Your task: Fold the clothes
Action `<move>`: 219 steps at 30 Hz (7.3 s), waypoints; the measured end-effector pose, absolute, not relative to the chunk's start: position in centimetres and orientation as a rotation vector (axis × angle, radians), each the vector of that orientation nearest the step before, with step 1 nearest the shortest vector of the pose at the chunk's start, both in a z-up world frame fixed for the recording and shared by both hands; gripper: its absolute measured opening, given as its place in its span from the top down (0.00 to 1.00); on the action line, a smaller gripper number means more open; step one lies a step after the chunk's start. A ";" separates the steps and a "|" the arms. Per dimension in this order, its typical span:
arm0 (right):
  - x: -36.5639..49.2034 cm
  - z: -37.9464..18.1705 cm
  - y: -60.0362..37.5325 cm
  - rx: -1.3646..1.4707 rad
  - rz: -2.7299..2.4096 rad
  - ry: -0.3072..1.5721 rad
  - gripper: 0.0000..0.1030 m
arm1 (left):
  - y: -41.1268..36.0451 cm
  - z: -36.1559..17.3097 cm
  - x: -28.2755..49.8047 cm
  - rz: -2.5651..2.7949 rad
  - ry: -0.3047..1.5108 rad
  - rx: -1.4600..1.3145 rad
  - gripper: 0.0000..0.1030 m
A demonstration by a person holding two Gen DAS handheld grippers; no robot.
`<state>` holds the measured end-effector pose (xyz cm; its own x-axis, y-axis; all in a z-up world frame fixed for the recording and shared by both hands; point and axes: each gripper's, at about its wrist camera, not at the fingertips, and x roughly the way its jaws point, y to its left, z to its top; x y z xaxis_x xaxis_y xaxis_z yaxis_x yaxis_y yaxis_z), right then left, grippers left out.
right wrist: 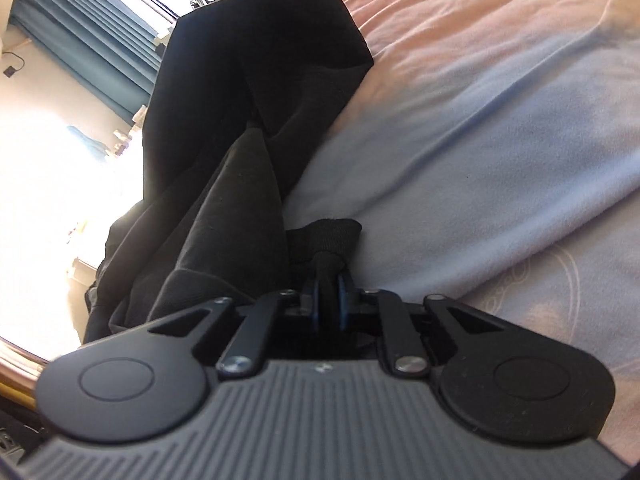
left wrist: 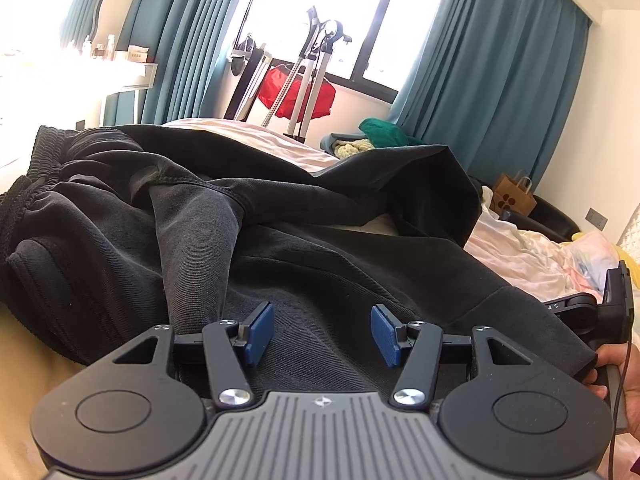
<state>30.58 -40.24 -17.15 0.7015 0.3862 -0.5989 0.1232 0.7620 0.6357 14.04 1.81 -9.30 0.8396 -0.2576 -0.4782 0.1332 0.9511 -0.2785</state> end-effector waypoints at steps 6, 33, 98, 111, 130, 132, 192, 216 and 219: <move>28.7 -13.2 -40.6 0.706 0.086 0.645 0.96 | 1.7 -9.1 13.8 -0.204 0.515 -0.226 0.46; 11.5 -18.7 -54.4 1.360 -0.663 0.322 0.82 | 13.7 -3.1 7.1 -0.173 0.588 -0.454 0.23; 6.8 -11.8 -52.2 1.079 -0.769 0.088 0.94 | 39.4 -0.5 4.3 0.146 0.539 -1.131 0.83; 5.6 -17.1 -53.2 1.295 -0.928 0.379 0.90 | 38.7 -7.5 3.0 0.205 0.711 -0.936 0.66; 8.5 -5.3 -44.6 0.618 -0.676 0.208 0.21 | 19.7 4.7 1.1 0.067 0.468 -0.219 0.03; 9.5 -4.6 -42.6 0.551 -0.600 0.215 0.21 | 16.4 4.9 1.6 0.032 0.446 -0.174 0.03; 44.0 -13.0 -27.8 -0.075 -0.265 0.745 0.29 | 3.6 -9.9 16.4 -0.171 0.575 -0.239 0.05; 36.8 -7.6 -36.2 -1.676 -0.170 0.990 0.90 | 4.8 -8.2 17.7 -0.276 0.485 -0.274 0.06; 34.3 -9.8 -36.9 -1.694 -0.088 1.049 0.90 | 4.3 -8.3 17.6 -0.270 0.477 -0.238 0.06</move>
<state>34.35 -36.92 -9.84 0.6071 -0.6704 -0.4266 -0.5902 -0.0211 -0.8070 17.63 4.29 -8.33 0.8540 -0.3095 -0.4181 0.1994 0.9371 -0.2863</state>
